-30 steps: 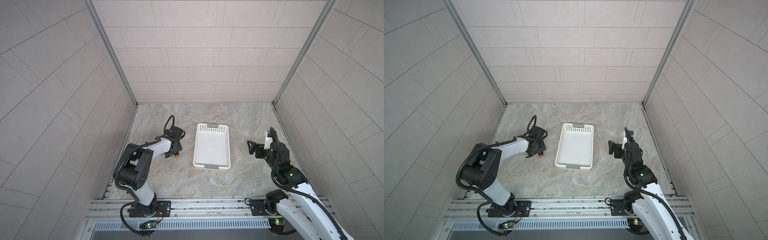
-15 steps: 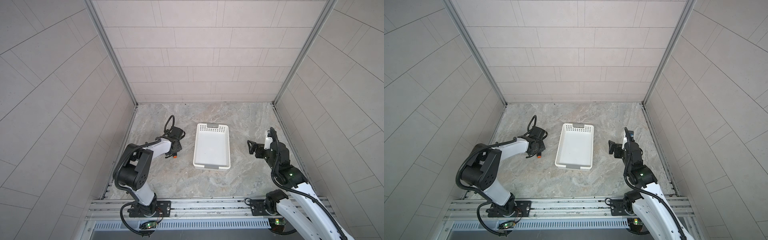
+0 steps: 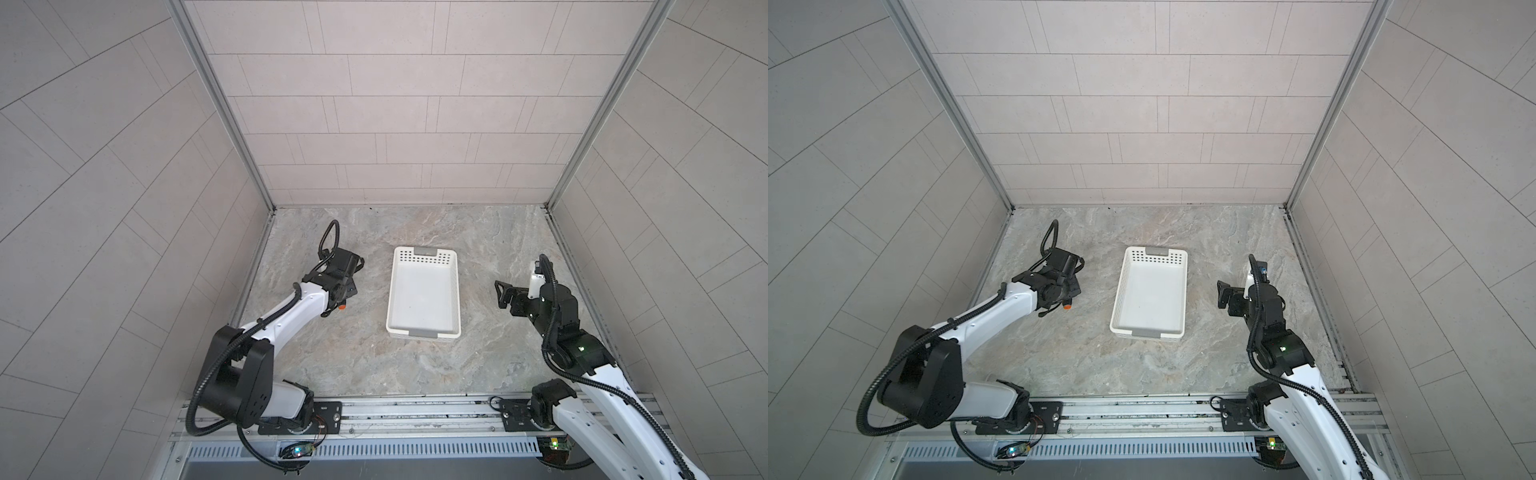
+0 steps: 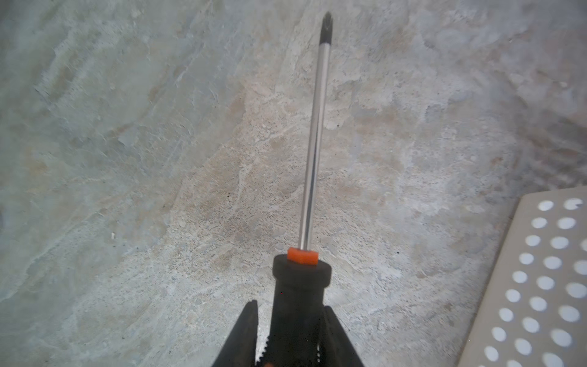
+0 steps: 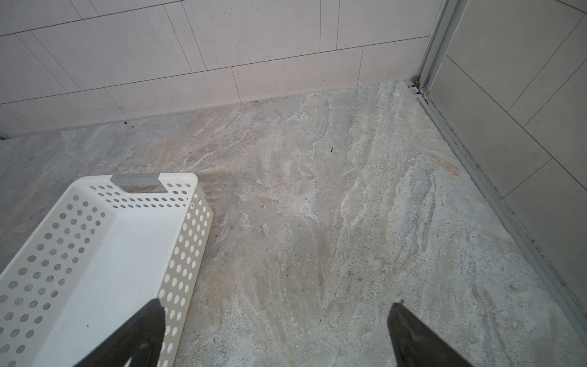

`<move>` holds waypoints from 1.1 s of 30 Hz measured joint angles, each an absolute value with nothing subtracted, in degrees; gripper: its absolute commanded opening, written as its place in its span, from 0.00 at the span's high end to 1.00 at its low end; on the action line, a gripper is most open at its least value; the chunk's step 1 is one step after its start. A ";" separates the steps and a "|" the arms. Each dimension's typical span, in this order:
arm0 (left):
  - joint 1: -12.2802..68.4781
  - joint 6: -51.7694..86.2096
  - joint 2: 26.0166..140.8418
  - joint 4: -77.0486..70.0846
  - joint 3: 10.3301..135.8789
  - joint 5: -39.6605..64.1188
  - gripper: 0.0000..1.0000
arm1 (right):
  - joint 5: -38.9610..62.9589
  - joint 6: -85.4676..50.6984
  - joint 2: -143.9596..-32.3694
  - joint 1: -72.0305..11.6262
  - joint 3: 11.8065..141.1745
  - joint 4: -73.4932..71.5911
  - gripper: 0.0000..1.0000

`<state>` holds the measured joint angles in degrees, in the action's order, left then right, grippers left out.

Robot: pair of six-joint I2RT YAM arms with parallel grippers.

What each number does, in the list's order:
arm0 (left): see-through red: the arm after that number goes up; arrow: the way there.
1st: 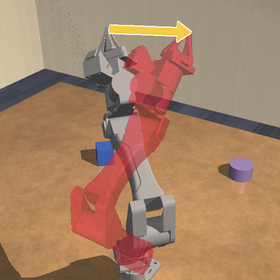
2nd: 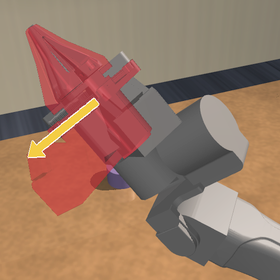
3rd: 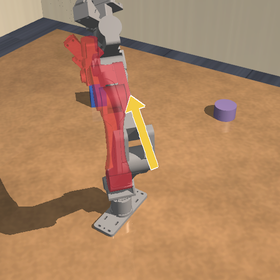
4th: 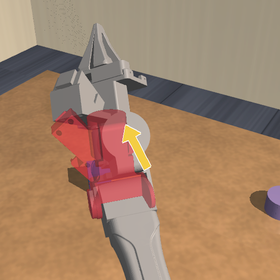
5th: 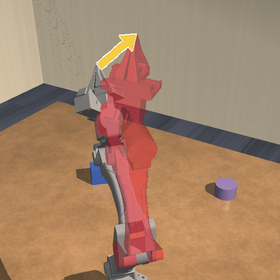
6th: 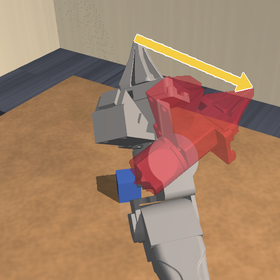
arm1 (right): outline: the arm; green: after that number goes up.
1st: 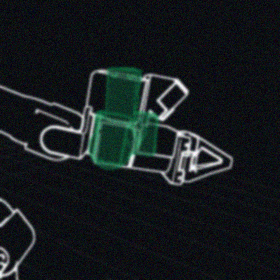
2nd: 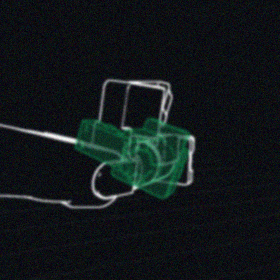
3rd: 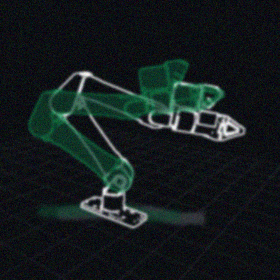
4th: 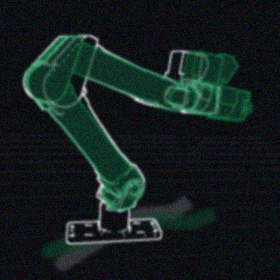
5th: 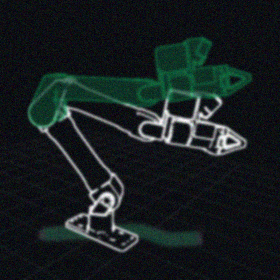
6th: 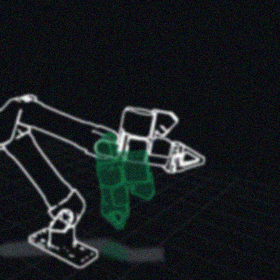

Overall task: Put the screwdriver in the bin
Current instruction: Pick up the screwdriver from the middle-left of the table, then place the screwdriver in the bin.

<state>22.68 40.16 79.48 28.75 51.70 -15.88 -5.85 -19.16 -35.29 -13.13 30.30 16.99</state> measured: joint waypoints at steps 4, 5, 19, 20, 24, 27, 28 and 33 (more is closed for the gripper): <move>28.58 39.68 78.74 30.74 56.51 -17.69 1.00 | -5.87 -19.16 -35.29 -13.13 30.30 16.99 0.01; 30.11 39.55 78.74 30.79 57.63 -17.89 1.00 | -5.87 -19.16 -35.29 -13.13 30.30 16.99 0.00; 49.67 38.52 94.72 28.58 72.03 -17.63 1.00 | -5.82 -19.16 -36.88 -13.13 30.30 16.99 0.00; 50.00 38.50 96.27 28.38 72.31 -17.21 1.00 | -5.82 -19.16 -36.93 -13.13 30.30 17.02 0.00; 51.48 38.33 102.76 28.16 74.22 -15.90 1.00 | -5.85 -19.16 -36.97 -13.13 30.30 16.97 0.00; 52.58 37.91 106.54 27.88 76.34 -15.27 0.98 | -5.85 -19.16 -37.32 -13.13 30.30 16.95 0.01; 52.84 37.80 107.50 27.68 76.93 -14.94 0.98 | -5.85 -19.16 -37.50 -13.13 30.30 16.95 0.01; 53.54 37.43 112.29 26.09 79.26 -13.28 0.97 | -5.82 -19.16 -37.95 -13.13 30.30 16.95 0.00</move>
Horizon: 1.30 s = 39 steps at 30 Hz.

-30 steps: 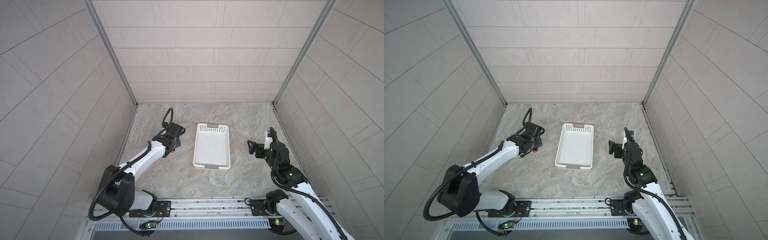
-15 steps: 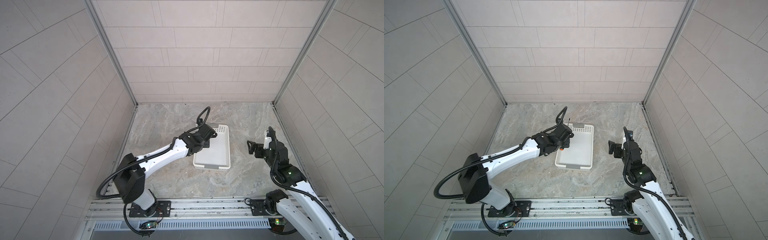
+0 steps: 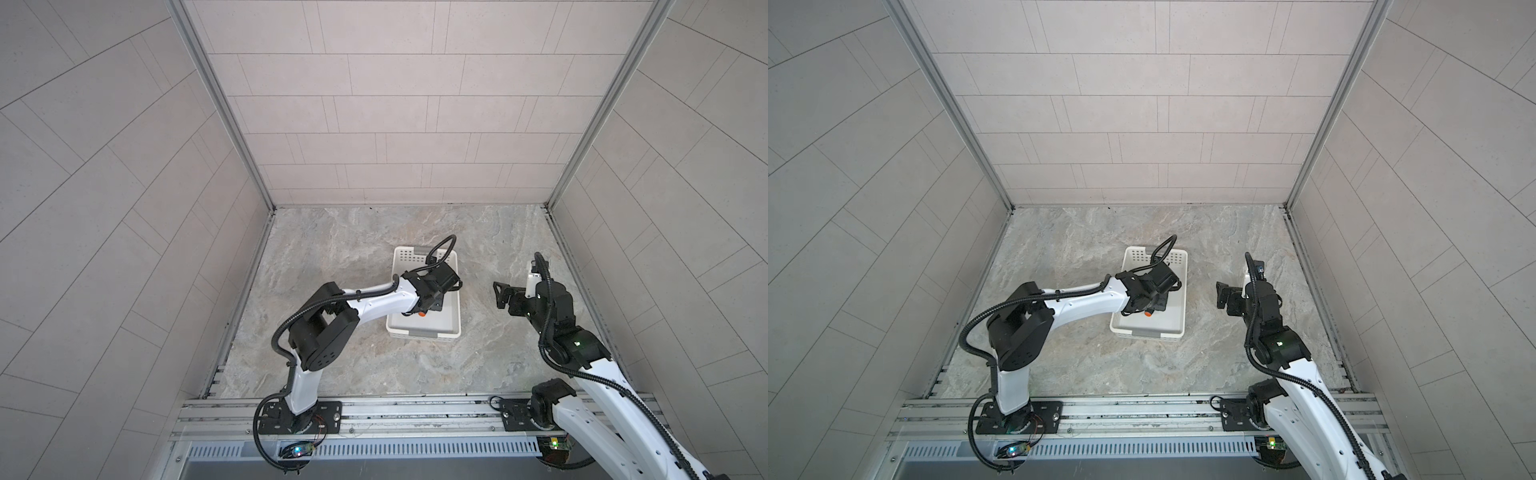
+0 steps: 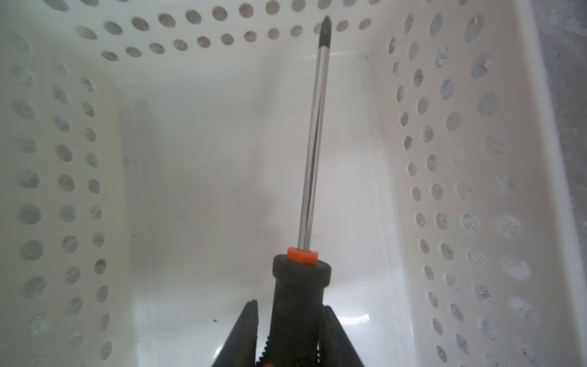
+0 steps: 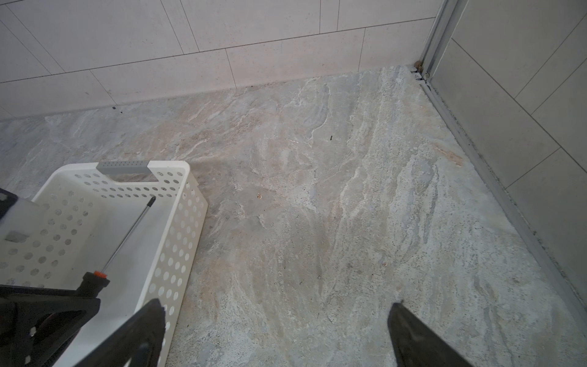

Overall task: Put the screwdriver in the bin
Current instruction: Place the screwdriver in the bin.

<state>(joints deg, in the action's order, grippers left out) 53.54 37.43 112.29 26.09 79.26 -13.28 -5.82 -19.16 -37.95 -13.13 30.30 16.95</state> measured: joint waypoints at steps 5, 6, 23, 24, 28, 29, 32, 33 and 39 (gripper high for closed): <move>53.67 37.19 114.85 25.36 79.57 -12.88 0.96 | -5.80 -19.16 -38.33 -13.13 30.30 16.86 0.00; 53.67 37.01 115.22 25.26 79.61 -12.88 0.95 | -5.80 -19.16 -38.50 -13.13 30.30 16.84 0.00; 53.78 35.07 116.07 22.87 79.61 -12.84 0.59 | -5.74 -19.16 -41.30 -13.13 30.33 16.51 0.00; 53.78 34.92 116.07 22.68 79.61 -12.82 0.57 | -5.63 -19.16 -41.45 -13.13 30.35 16.56 0.00; 53.78 34.87 116.07 22.28 79.61 -12.86 0.54 | -5.52 -19.16 -42.09 -13.13 30.57 16.56 0.00; 53.78 34.87 116.07 22.26 79.61 -12.88 0.53 | -5.39 -19.16 -42.28 -13.13 30.70 16.58 0.00; 53.78 34.70 116.03 22.24 79.59 -13.15 0.44 | -5.19 -19.16 -42.65 -13.13 31.33 16.75 0.00; 53.78 34.48 115.92 22.26 79.59 -13.23 0.38 | -5.13 -19.16 -42.70 -13.13 31.51 16.75 0.00; 53.78 32.58 112.38 23.03 79.26 -14.83 0.05 | -4.71 -19.16 -42.70 -13.13 32.18 17.08 0.00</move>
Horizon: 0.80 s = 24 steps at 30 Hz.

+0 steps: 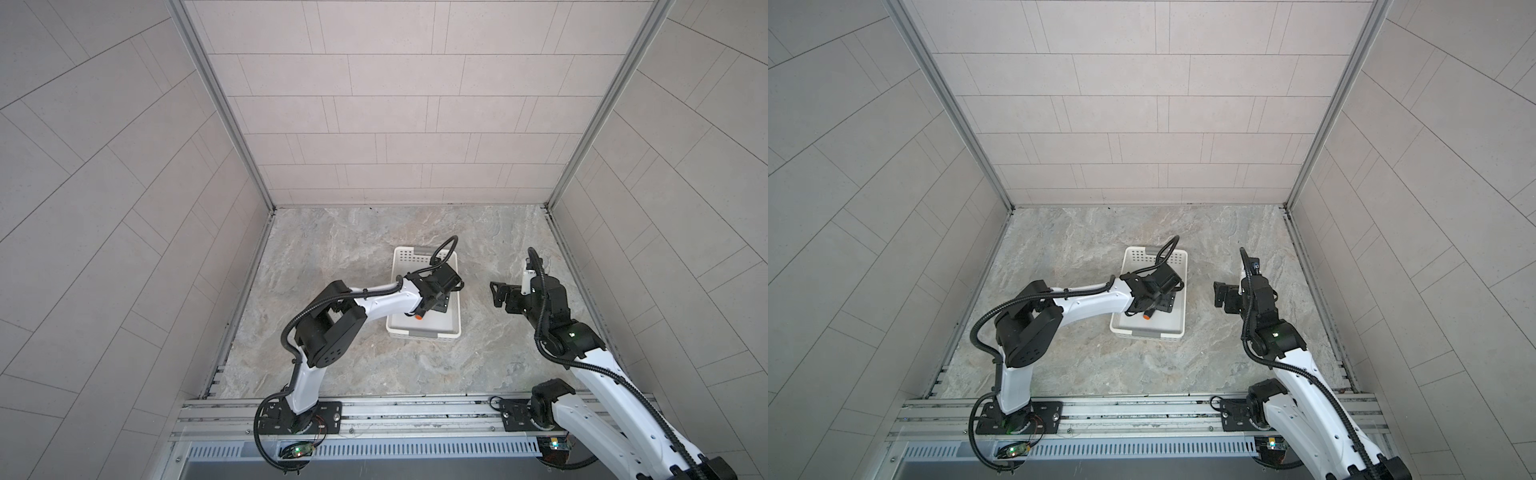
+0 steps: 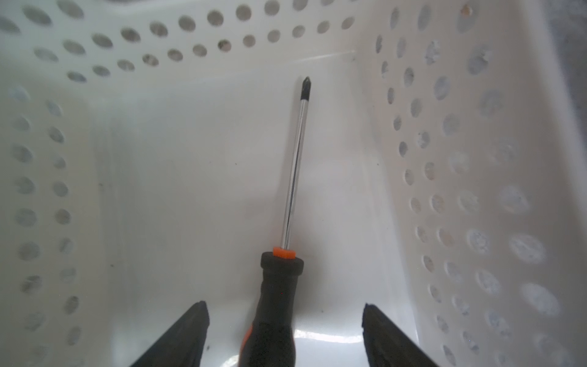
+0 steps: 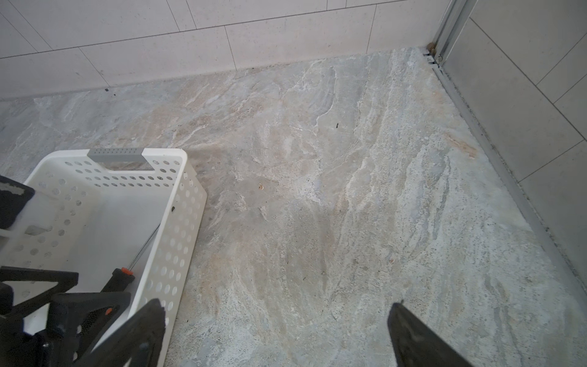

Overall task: Put the screwdriver in the bin
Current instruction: Place the screwdriver in the bin, then reset both arms

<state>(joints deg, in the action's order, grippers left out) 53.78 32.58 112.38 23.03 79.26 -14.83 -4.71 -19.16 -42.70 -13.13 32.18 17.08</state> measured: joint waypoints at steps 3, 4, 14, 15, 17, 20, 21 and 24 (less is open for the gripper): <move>53.78 31.38 108.49 23.77 79.26 -16.43 0.00 | -4.45 -19.16 -42.68 -13.13 32.40 17.19 0.01; 53.78 31.03 106.98 23.92 79.20 -17.12 0.00 | -4.40 -19.16 -42.68 -13.13 32.49 17.32 0.00; 52.56 23.88 85.14 20.58 69.14 -29.43 0.00 | -4.82 -19.42 -42.11 -13.13 35.29 18.28 0.00; 51.86 23.29 82.74 19.90 67.11 -30.85 0.00 | -5.23 -19.44 -42.19 -13.13 35.86 18.26 0.00; 49.84 22.33 78.43 18.70 63.02 -33.10 0.00 | -5.91 -19.59 -42.83 -13.13 36.93 18.13 0.00; 46.00 20.80 72.55 17.21 56.77 -37.82 0.00 | -6.87 -20.53 -45.10 -13.13 38.57 17.47 0.00; 44.95 20.36 71.31 17.08 55.35 -39.64 0.00 | -6.96 -20.93 -45.91 -13.13 38.98 17.21 0.00; 42.44 18.41 68.03 16.05 51.20 -46.33 0.00 | -6.92 -22.26 -49.17 -13.13 40.66 17.12 0.00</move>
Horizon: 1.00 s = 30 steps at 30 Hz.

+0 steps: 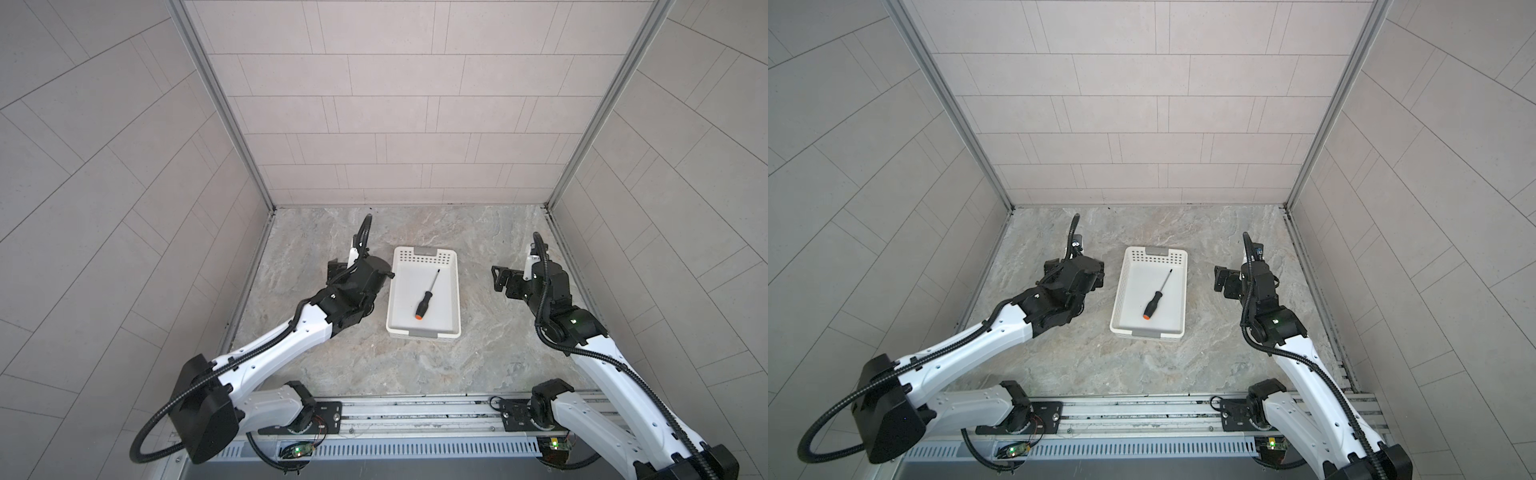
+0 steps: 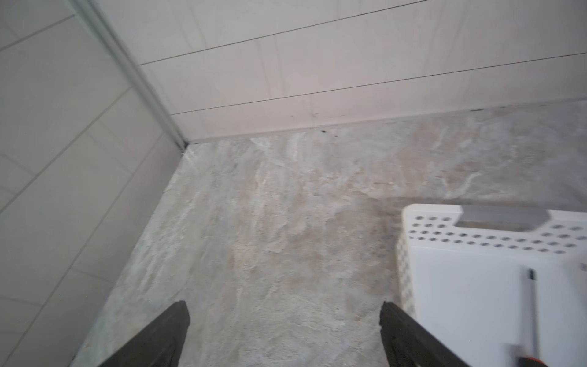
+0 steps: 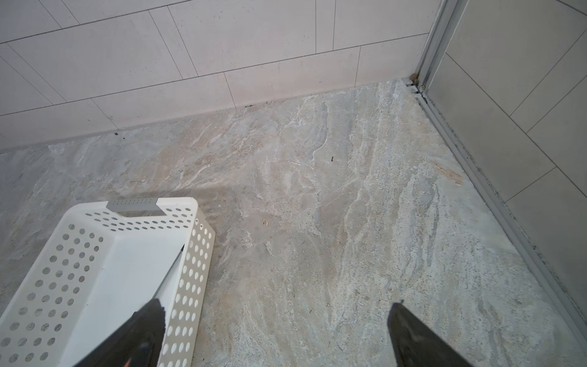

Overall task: Put the screwdriver in the bin
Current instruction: Reset both arms

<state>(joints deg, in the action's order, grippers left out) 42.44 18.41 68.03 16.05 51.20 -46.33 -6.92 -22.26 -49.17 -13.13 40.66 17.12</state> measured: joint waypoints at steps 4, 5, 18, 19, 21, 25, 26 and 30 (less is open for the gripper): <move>39.03 15.22 65.60 13.56 46.94 -51.37 0.00 | -7.01 -22.96 -52.93 -13.13 42.54 16.34 0.00; 38.24 13.78 65.36 11.84 45.69 -52.45 0.00 | -7.09 -22.94 -54.00 -13.13 42.92 16.08 0.00; 26.06 7.33 76.38 -7.35 38.68 -56.31 0.00 | -11.86 -16.01 -68.16 -13.13 41.10 5.52 0.00; 25.52 7.66 77.43 -7.79 38.72 -56.75 0.00 | -12.45 -14.81 -68.14 -13.13 39.64 3.68 0.00; 24.69 8.19 79.18 -7.88 39.24 -57.19 0.00 | -13.98 -12.62 -68.14 -13.13 36.69 0.03 0.00; 23.55 9.28 80.29 -7.44 40.38 -57.34 0.00 | -16.69 -9.54 -68.10 -13.13 32.88 -4.23 0.00; 23.42 9.89 80.29 -6.55 40.86 -58.04 0.01 | -17.61 -9.08 -68.10 -13.13 32.40 -5.37 0.00; 22.48 12.01 80.27 -5.26 41.78 -60.14 0.00 | -20.34 -7.55 -68.05 -12.95 30.59 -10.13 0.00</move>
